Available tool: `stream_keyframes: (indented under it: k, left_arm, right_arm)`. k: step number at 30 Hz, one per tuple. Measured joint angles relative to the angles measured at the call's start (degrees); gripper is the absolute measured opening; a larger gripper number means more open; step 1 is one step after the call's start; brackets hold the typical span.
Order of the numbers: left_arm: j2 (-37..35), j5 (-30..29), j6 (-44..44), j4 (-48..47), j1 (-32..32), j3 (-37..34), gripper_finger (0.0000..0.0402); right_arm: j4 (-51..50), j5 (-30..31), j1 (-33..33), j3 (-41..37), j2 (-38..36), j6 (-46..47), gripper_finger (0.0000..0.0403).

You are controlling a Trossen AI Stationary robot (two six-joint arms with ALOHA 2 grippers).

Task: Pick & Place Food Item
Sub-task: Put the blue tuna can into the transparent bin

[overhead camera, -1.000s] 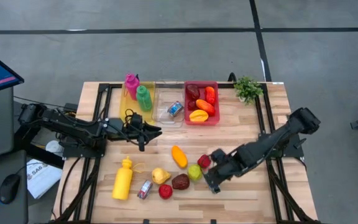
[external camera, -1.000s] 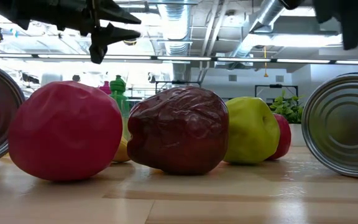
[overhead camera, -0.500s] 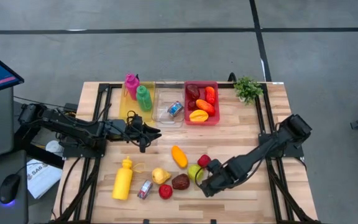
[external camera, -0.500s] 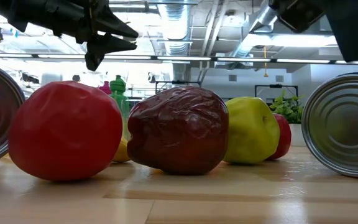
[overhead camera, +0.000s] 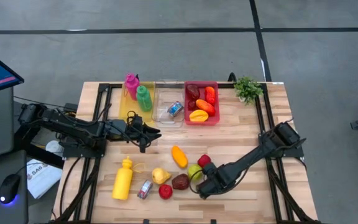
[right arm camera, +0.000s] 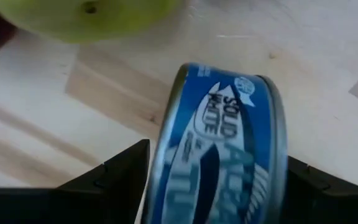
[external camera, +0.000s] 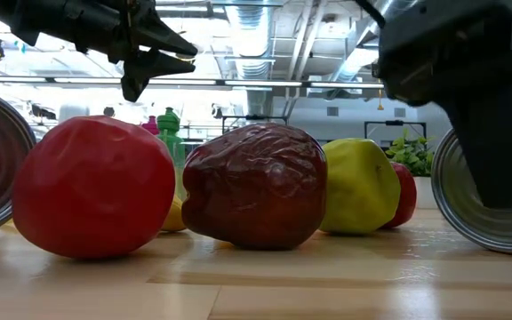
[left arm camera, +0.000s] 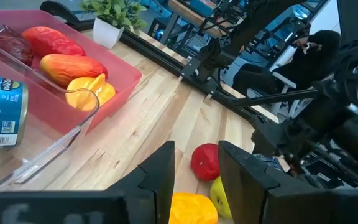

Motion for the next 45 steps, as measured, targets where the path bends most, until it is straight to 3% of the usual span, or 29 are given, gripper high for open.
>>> stream_keyframes:
  k: [11, 23, 32, 36, 45]
  left_arm:
    - [0.0, 0.0, 0.0, 0.0, 0.0, 0.0, 0.0113]
    - [0.0, 0.0, 0.0, 0.0, 0.0, 0.0, 0.0113]
    - [0.0, 0.0, 0.0, 0.0, 0.0, 0.0, 0.0113]
    - [0.0, 0.0, 0.0, 0.0, 0.0, 0.0, 0.0113]
    - [0.0, 0.0, 0.1, 0.0, 0.0, 0.0, 0.0113]
  right_arm:
    - [1.2, 1.4, 0.0, 0.0, 0.4, 0.0, 0.0247]
    - [1.2, 1.5, 0.0, 0.0, 0.4, -0.2, 0.0117]
    - [1.2, 1.5, 0.1, 0.0, 0.4, -0.2, 0.0132]
    - [1.0, 1.5, 0.1, 0.2, -0.2, -1.3, 0.0114]
    - [-2.7, 1.7, 0.1, 4.9, -0.5, -5.2, 0.0114]
